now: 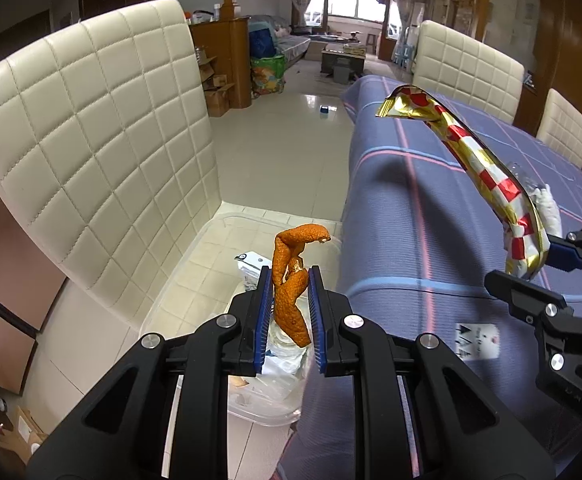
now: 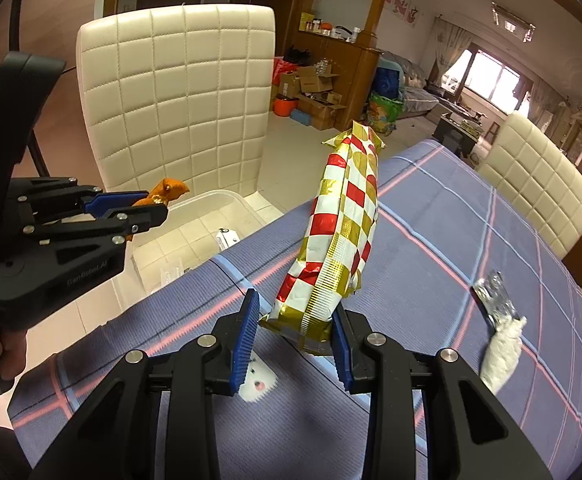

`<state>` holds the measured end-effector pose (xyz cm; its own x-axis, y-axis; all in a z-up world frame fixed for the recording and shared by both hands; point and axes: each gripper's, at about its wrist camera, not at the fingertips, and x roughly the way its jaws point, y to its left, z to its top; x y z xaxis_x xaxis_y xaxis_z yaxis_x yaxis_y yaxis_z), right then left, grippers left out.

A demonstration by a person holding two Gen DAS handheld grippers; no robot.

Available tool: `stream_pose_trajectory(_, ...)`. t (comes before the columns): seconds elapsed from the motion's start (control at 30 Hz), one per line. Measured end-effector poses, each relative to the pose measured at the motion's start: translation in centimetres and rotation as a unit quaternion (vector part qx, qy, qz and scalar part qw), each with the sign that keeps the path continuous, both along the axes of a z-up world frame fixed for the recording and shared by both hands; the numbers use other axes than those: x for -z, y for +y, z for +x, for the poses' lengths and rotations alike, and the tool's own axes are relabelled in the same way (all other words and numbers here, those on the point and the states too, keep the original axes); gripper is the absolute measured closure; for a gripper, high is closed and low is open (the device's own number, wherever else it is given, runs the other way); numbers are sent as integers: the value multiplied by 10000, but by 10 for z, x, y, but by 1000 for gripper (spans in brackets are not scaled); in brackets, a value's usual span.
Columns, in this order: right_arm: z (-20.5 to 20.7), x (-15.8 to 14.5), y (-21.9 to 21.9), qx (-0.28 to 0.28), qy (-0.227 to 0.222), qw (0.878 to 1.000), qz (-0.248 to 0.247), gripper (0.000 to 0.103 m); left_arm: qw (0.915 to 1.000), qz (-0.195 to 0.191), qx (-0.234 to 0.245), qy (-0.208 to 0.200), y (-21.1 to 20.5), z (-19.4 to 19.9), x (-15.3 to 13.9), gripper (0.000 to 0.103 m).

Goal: Collect trash
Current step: 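Carry the wrapped stick and orange snack over the clear bin, then open the right gripper to drop the stick while the left drops the snack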

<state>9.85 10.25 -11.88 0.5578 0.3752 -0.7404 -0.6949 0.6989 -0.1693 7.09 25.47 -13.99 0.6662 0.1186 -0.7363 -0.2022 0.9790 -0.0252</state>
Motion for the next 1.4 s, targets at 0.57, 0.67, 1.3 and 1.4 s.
stream_pose_trajectory(0.57,9,8,9,-12,129,9999,-11,70,9983,-429,-300,272,22,13,20,29)
stream_pose_trajectory(0.67,9,8,9,-4,119,9999,-1,70,9969,-415,-664,-86,30,2,13,6)
stream_pose_trajectory(1.3,-7,4,27,-277,32,9996,-40,68,9973,-77,-728,-100,37,-37,3,4)
stream_pose_trajectory(1.4,-11,3,36,-372,3,9993,-75,68,9970,75,-773,-61,40,-44,4,4)
